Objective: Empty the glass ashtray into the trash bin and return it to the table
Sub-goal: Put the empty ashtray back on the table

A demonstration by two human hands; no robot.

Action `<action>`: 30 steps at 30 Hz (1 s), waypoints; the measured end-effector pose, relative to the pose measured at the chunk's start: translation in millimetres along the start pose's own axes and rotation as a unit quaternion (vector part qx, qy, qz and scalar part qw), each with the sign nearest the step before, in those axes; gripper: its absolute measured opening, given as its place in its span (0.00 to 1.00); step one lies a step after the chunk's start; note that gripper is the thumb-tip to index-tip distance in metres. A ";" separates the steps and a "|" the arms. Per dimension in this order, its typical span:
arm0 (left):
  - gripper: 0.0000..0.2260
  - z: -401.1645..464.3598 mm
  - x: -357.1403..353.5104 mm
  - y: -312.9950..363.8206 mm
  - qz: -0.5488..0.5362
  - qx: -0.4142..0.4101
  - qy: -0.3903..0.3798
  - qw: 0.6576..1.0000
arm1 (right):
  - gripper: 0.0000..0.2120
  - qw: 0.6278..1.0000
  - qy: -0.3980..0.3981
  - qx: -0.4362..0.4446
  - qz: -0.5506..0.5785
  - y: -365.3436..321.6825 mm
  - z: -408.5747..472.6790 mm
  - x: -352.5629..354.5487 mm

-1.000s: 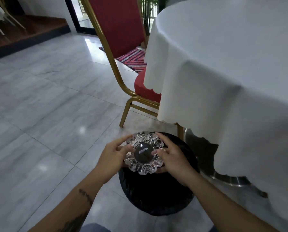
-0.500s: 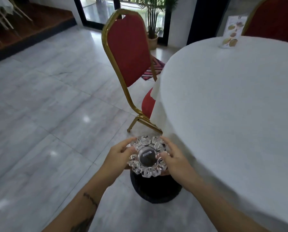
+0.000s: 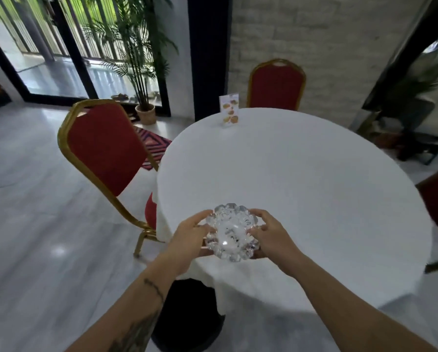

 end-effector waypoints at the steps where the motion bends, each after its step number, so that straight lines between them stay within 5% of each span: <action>1: 0.17 8.2 -15.3 -2.2 -0.004 0.004 -0.006 1.000 | 0.19 1.000 0.012 -0.008 -0.002 5.3 4.6 13.6; 13: 0.21 104.1 -130.8 -34.5 0.019 0.012 0.018 1.000 | 0.21 0.994 0.086 -0.051 -0.053 50.9 89.9 117.9; 30: 0.22 156.1 -131.2 -39.7 0.193 -0.020 0.091 0.977 | 0.24 0.986 0.103 -0.085 -0.099 86.7 130.1 112.9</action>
Point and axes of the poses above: each hand's wrist, its own z-axis towards the middle knuckle, its own x-axis out of the back of the hand, y = z × x, the point moved 8 cm from there along z, towards the middle knuckle, and after that the axes turned 15 degrees about -z, right-handed, at the moved point
